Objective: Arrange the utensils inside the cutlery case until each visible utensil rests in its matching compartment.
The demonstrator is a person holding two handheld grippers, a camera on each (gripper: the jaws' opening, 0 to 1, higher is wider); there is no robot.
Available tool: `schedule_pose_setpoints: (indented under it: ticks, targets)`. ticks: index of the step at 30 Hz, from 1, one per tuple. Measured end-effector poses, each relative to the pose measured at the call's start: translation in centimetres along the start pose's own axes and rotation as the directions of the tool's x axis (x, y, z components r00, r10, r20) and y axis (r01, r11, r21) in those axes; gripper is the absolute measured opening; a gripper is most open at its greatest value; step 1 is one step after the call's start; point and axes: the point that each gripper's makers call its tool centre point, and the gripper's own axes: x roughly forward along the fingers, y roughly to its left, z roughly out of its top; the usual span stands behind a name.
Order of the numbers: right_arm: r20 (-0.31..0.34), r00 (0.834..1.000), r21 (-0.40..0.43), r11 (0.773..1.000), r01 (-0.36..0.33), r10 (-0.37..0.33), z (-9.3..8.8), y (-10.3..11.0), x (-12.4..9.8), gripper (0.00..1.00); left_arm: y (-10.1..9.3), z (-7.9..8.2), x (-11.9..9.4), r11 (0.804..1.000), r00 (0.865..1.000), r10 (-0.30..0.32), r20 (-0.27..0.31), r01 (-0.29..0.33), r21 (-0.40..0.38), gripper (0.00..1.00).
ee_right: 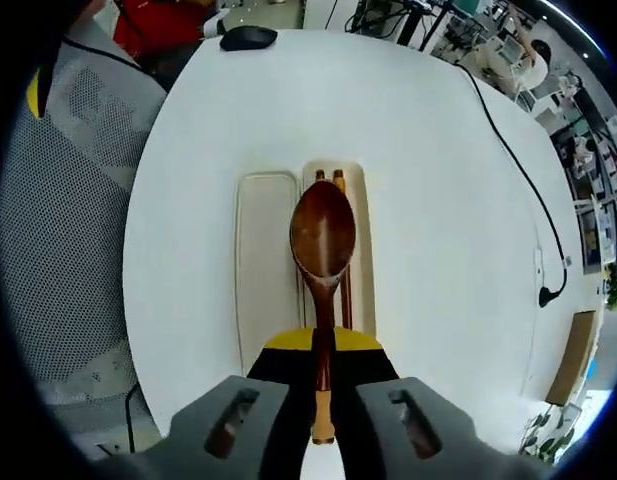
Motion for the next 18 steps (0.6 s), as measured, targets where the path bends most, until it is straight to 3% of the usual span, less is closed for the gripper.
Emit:
schedule_pose_setpoints:
  ticks: [18]
  targets:
    - [0.0,1.0,0.03,0.999,-0.018,0.018,0.5,-0.7,1.9,0.0,0.3,0.2,0.0,1.0,1.0,0.009,0.004,-0.009,-0.012,0.72]
